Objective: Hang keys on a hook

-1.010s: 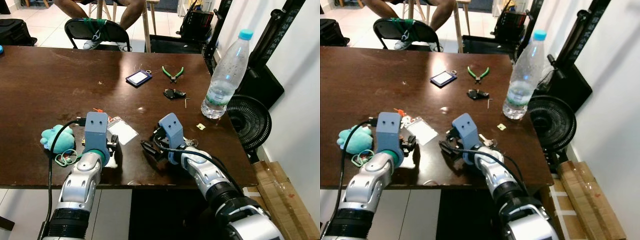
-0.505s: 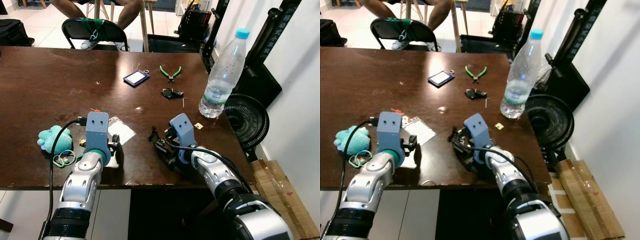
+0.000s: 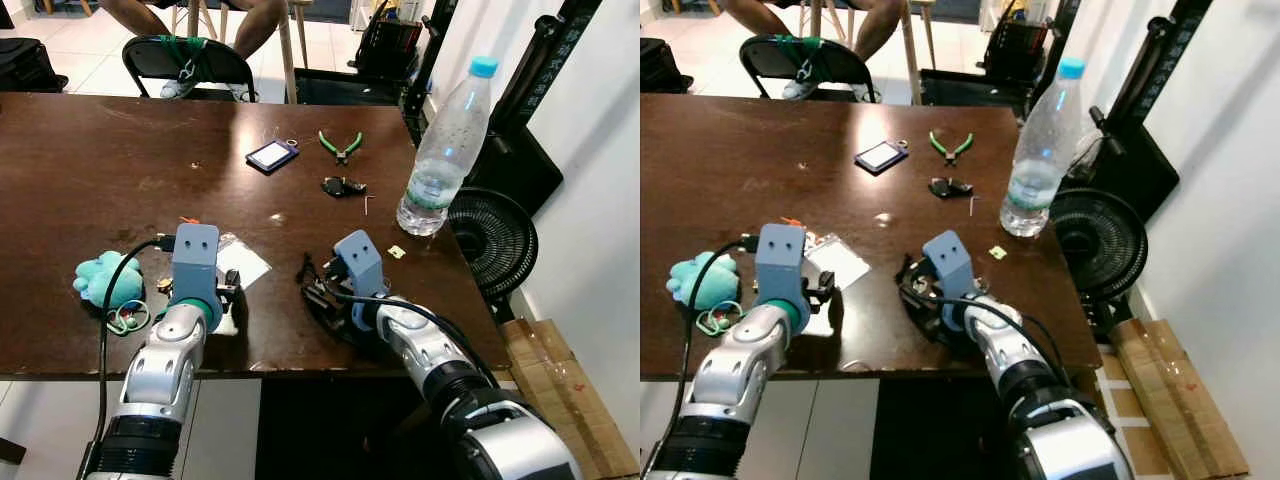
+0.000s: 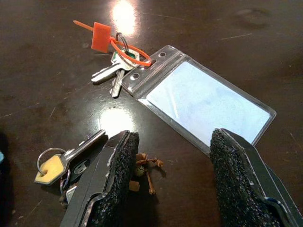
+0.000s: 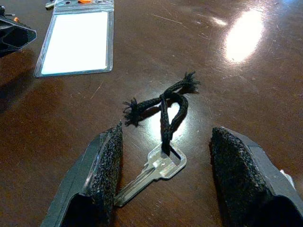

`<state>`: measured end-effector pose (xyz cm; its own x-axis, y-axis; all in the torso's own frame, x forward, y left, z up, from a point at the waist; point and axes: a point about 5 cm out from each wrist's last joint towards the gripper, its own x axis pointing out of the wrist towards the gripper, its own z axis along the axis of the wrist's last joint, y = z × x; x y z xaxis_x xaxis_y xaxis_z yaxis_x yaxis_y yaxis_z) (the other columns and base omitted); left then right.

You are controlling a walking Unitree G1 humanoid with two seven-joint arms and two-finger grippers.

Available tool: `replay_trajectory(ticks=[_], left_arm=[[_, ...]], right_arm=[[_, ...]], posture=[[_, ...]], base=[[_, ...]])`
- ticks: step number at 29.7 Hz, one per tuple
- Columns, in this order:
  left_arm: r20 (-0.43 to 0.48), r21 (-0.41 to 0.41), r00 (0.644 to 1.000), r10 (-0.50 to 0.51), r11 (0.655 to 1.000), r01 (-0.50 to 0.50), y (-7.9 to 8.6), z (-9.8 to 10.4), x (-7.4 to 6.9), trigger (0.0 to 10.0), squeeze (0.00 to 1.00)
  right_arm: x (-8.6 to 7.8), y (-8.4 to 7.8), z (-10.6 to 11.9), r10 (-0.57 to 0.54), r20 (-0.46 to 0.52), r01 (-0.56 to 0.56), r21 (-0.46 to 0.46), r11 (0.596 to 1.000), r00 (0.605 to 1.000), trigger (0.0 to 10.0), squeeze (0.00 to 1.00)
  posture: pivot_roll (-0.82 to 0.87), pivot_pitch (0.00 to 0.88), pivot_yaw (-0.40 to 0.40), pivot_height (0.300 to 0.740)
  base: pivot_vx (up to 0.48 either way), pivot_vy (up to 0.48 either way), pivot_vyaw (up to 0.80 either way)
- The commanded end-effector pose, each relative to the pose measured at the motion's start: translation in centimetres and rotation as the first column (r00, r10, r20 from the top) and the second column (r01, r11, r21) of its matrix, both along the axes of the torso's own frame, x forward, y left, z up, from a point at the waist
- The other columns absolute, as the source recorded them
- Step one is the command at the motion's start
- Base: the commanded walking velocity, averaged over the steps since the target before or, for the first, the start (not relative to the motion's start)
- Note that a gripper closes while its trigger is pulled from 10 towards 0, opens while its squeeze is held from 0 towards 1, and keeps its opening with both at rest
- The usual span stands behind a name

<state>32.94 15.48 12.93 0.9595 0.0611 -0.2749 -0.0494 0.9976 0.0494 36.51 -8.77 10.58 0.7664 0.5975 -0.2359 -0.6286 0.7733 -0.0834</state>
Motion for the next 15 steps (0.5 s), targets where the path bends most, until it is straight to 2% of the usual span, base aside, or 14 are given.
replay_trajectory(ticks=[1,2,3,8,9,12,15], left_arm=[[-0.016,-0.003,1.0,0.005,1.0,-0.005,0.15,-0.32,-0.41,10.0,0.0],[-0.016,-0.003,1.0,0.005,1.0,-0.005,0.15,-0.32,-0.41,10.0,0.0],[-0.018,-0.002,1.0,0.006,1.0,-0.006,0.17,-0.36,-0.47,10.0,0.0],[-0.02,-0.002,1.0,0.007,1.0,-0.007,0.19,-0.41,-0.52,10.0,0.0],[-0.021,-0.002,1.0,0.007,1.0,-0.007,0.19,-0.41,-0.54,10.0,0.0],[-0.022,-0.002,1.0,0.005,1.0,-0.005,0.13,-0.41,-0.53,10.0,0.0],[-0.023,-0.002,1.0,0.004,1.0,-0.004,0.1,-0.41,-0.52,10.0,0.0]], right_arm=[[0.0,0.05,-0.19,0.0,-0.01,0.0,-0.007,1.0,1.0,4.6,0.0],[0.0,0.05,-0.19,0.0,-0.01,0.0,-0.007,1.0,1.0,4.6,0.0],[-0.03,0.07,-0.27,0.0,-0.012,0.0,-0.007,1.0,1.0,3.6,0.0],[-0.07,0.06,-0.38,-0.001,-0.015,0.001,-0.008,1.0,1.0,3.2,0.0],[-0.08,0.05,-0.41,-0.002,-0.016,0.002,-0.008,1.0,1.0,2.6,0.0],[-0.05,0.03,-0.4,-0.007,-0.016,0.007,-0.007,1.0,1.0,2.3,0.0],[-0.04,0.02,-0.4,-0.008,-0.015,0.008,-0.007,1.0,1.0,2.5,0.0]], posture=[[-0.04,0.072,0.011,0.74],[-0.04,0.072,0.011,0.74],[-0.04,0.072,0.011,0.74],[-0.04,0.073,0.012,0.74],[-0.04,0.074,0.013,0.74],[-0.04,0.077,0.014,0.74],[-0.04,0.077,0.014,0.74]], base=[[0.0,0.0,0.0],[0.0,0.0,0.0],[0.0,0.0,0.0],[0.0,0.0,0.0],[0.0,0.0,0.0],[0.0,0.0,0.0],[0.0,0.0,0.0]])
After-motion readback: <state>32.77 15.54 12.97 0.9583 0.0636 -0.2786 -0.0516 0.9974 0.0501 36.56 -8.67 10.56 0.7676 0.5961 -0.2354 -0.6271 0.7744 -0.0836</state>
